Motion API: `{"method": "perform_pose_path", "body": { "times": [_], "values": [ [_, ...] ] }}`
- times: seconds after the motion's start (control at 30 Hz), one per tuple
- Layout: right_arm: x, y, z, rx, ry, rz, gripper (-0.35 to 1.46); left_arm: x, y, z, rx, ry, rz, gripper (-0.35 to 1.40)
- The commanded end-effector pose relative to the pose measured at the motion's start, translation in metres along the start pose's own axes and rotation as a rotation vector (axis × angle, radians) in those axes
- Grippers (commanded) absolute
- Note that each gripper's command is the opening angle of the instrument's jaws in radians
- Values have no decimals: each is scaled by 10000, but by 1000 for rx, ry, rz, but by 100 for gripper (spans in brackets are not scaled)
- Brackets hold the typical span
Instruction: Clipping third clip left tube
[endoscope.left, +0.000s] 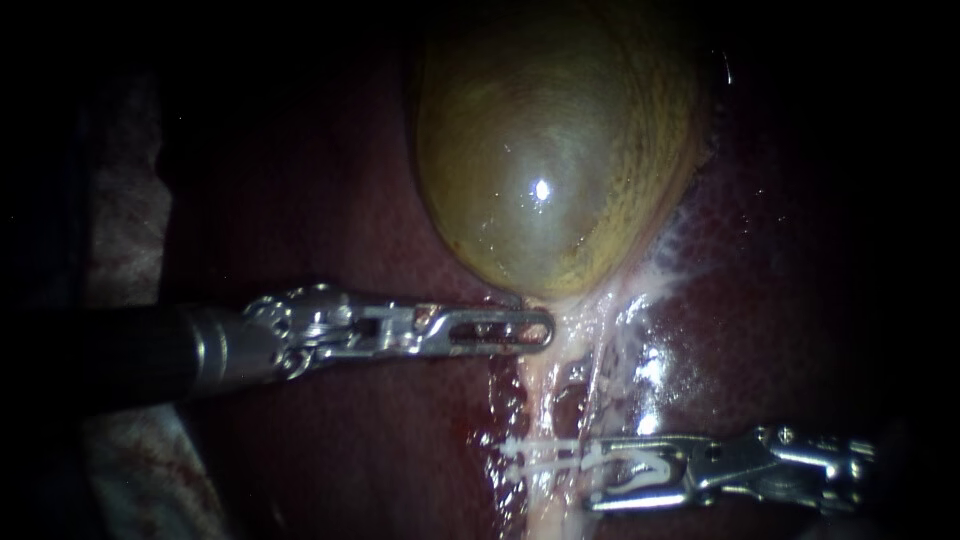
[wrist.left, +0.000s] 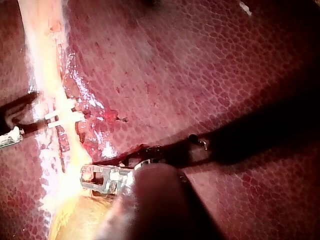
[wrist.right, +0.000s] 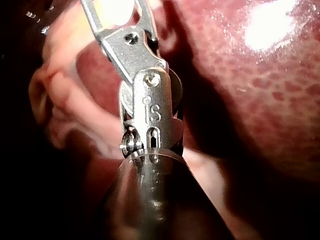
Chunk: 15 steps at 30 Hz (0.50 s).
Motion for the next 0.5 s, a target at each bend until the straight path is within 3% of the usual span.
{"method": "perform_pose_path", "body": {
  "times": [0.03, 0.5],
  "values": [
    [0, 0, 1, -1, 0, 0, 33, 0, 0, 0, -1, 0, 0, -35],
    [-1, 0, 8, -5, 4, -1, 35, -6, 6, 1, -2, -2, -1, -35]
  ]
}}
